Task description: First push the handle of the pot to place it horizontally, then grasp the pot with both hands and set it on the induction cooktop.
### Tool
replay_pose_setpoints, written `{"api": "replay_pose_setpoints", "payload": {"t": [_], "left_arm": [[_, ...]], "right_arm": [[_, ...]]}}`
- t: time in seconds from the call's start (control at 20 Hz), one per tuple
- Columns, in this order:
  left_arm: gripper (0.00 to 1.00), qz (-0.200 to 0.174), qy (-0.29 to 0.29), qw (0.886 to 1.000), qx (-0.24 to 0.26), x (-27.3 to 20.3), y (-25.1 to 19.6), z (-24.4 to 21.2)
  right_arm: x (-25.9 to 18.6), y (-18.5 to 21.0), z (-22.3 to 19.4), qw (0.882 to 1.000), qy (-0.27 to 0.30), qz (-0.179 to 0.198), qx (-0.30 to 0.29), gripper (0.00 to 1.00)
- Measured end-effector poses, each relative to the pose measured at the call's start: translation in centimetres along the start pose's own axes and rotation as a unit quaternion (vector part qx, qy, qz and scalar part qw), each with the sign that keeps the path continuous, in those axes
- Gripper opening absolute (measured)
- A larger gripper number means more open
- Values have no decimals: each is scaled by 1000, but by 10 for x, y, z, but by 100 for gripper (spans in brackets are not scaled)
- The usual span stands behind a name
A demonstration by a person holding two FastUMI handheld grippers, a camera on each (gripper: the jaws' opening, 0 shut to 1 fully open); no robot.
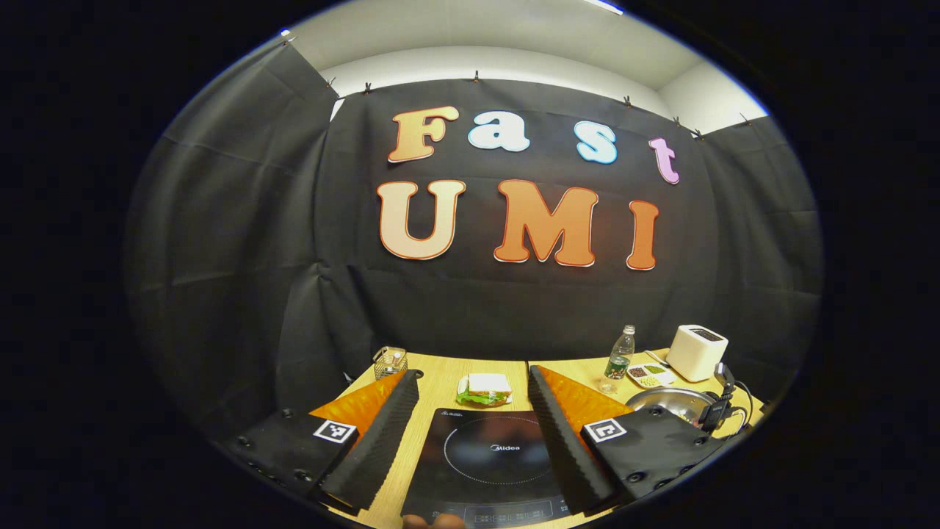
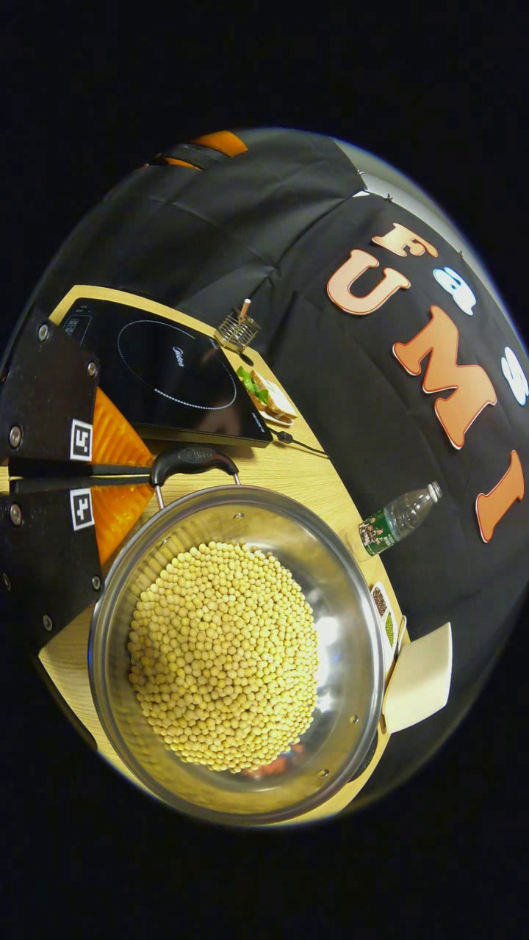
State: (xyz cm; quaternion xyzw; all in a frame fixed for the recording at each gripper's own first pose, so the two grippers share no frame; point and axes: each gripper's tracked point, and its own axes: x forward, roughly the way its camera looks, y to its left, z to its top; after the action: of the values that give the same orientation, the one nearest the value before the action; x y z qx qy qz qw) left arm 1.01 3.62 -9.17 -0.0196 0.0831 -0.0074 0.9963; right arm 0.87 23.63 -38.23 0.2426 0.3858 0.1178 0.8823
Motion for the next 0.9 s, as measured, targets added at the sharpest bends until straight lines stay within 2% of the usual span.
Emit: {"api": "replay_pose_setpoints", "payload": {"t": [0.5,0.9], "left_arm": [[98,6,-5,1000,8,-4,0,2],[97,-31,12,999,17,-2,-51,-14]], "right_arm": [[7,2,4,1000,1,-4,-3,0],[-42,9,0,999,1,37,-36,0]]}}
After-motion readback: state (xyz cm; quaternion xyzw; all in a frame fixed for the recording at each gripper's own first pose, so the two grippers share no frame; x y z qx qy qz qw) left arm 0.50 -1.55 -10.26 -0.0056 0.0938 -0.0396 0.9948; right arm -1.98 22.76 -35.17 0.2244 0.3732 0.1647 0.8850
